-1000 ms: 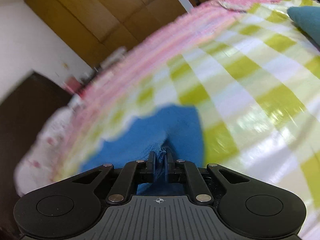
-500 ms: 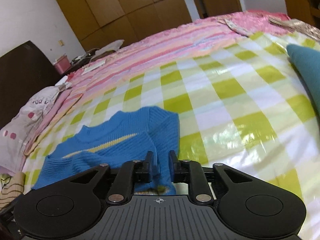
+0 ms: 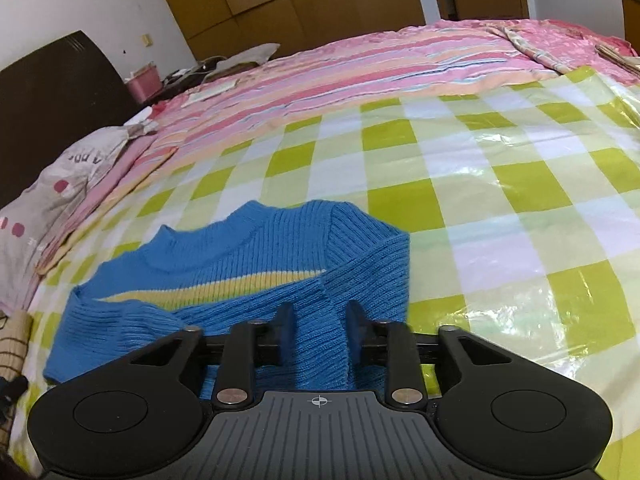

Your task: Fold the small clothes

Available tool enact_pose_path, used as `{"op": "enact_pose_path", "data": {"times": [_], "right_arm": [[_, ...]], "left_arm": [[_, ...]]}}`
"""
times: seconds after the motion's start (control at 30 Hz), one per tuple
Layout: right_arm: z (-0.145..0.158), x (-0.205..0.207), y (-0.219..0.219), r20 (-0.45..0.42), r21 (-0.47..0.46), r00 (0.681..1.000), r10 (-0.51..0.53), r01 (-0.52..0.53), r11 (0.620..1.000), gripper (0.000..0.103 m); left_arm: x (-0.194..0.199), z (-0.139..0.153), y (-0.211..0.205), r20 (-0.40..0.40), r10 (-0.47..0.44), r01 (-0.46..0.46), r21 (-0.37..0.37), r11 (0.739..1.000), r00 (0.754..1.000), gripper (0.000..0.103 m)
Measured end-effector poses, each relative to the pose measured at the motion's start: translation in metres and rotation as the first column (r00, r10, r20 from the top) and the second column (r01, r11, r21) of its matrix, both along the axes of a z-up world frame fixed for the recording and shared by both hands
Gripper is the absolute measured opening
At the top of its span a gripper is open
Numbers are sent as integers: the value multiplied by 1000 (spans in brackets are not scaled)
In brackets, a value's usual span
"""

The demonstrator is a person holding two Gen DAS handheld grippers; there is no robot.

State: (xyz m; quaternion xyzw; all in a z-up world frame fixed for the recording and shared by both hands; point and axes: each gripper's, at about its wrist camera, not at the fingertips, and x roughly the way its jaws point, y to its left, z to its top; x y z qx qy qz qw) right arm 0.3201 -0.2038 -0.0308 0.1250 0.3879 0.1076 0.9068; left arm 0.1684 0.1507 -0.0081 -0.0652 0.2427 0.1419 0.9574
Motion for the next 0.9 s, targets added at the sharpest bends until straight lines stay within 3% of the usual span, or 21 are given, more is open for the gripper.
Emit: {"op": "enact_pose_path", "data": {"times": [0.13, 0.37, 0.5, 0.6, 0.63, 0.77, 0.9], "right_arm": [[4, 0, -10, -1, 21, 1000, -25, 25, 999, 0], [10, 2, -20, 19, 62, 996, -89, 87, 994, 0], [8, -1, -21, 27, 33, 994, -109, 108, 994, 0], [0, 0, -21, 0, -36, 994, -114, 114, 993, 2], [0, -1, -20, 2, -61, 994, -113, 113, 992, 9], [15, -12, -15, 88, -98, 987, -132, 141, 985, 10], [30, -20, 12, 132, -51, 991, 3, 4, 999, 10]], "left_arm": [[12, 12, 1, 50, -5, 8, -68, 998, 999, 89], [68, -9, -26, -48, -58, 60, 38, 997, 997, 89], [79, -34, -28, -126, -48, 53, 36, 998, 991, 90], [74, -34, -27, -112, -65, 71, 53, 996, 992, 91], [74, -34, -26, -108, -63, 70, 69, 995, 992, 91], [70, -32, -24, -100, -64, 71, 66, 995, 993, 91], [65, -24, -23, -60, -59, 63, 70, 996, 996, 91]]}}
